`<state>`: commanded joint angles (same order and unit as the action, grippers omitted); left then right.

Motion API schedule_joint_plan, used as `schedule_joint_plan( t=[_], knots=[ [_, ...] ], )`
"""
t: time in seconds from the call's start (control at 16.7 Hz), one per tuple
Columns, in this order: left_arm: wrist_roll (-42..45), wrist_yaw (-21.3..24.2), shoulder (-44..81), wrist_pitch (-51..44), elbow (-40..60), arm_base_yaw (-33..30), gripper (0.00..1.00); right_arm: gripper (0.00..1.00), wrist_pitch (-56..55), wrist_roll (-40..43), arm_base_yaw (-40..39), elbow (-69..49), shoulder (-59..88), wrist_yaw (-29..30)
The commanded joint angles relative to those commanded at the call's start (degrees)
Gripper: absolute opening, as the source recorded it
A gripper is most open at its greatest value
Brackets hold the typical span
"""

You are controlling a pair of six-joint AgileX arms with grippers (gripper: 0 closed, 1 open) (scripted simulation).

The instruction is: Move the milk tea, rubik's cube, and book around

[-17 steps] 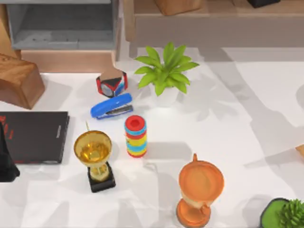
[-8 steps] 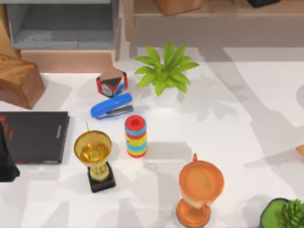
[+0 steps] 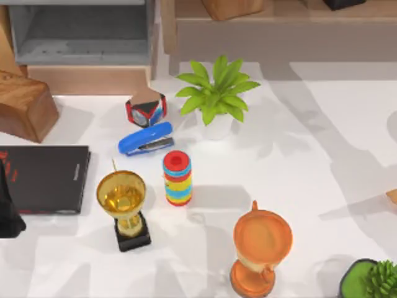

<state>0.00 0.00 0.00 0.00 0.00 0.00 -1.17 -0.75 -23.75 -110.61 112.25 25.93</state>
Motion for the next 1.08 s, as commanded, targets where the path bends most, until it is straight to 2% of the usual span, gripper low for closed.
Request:
schedule_joint_plan(
  t=[0.66, 1.08],
  knots=[
    [0.0, 0.0, 0.0, 0.0, 0.0, 0.0, 1.00, 1.00, -0.8, 0.1, 0.4, 6.9, -5.8, -0.4],
    [0.0, 0.0, 0.0, 0.0, 0.0, 0.0, 1.00, 1.00, -0.4, 0.1, 6.0, 31.3, -30.7, -6.6]
  ],
)
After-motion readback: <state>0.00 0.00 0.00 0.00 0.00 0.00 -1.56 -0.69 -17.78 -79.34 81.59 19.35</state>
